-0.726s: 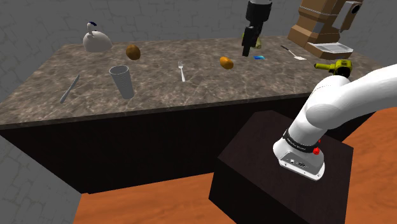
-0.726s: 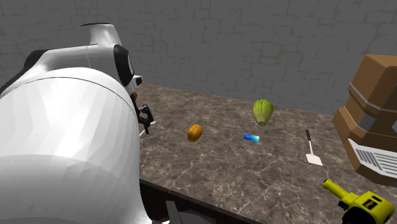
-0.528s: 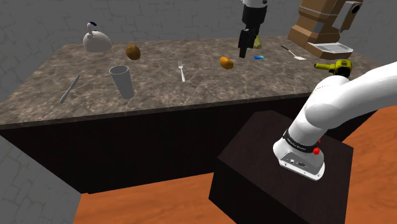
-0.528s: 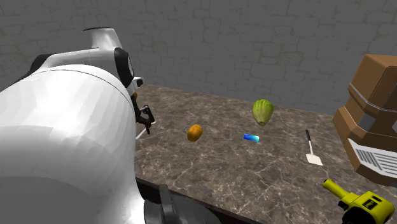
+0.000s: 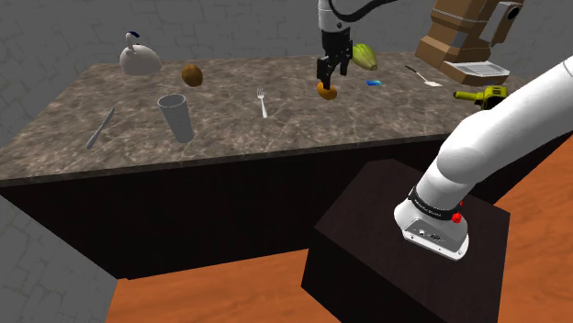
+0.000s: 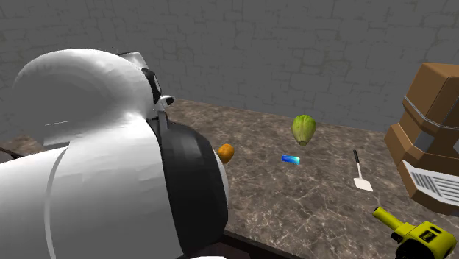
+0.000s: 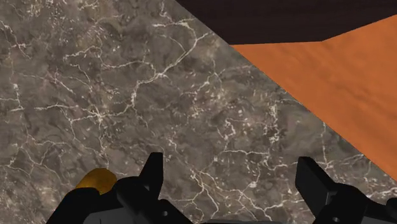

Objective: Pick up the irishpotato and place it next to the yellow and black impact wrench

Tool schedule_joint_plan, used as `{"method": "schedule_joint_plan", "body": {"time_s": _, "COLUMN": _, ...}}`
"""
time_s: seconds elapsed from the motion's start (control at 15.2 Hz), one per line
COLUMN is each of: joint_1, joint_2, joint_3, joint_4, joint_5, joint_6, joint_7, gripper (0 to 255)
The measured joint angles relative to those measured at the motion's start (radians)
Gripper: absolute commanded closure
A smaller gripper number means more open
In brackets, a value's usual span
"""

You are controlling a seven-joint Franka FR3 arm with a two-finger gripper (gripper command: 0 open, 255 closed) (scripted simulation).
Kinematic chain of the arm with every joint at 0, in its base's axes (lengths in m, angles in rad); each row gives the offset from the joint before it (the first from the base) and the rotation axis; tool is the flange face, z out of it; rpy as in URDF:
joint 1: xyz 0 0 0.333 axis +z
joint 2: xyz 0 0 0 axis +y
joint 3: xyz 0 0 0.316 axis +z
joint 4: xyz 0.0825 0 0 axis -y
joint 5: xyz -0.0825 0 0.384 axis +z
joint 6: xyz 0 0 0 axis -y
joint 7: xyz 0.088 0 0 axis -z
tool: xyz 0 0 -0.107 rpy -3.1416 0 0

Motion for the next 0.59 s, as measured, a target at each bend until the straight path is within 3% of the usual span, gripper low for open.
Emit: {"method": "schedule_joint_plan", "body": {"time_s": 0.59, "joint_1": -0.081, "joint_2": 0.356, "joint_3": 0.013, "joint_4": 0.202, "joint_5": -0.171, "joint_6": 0.044, "joint_7": 0.233, "gripper": 0}}
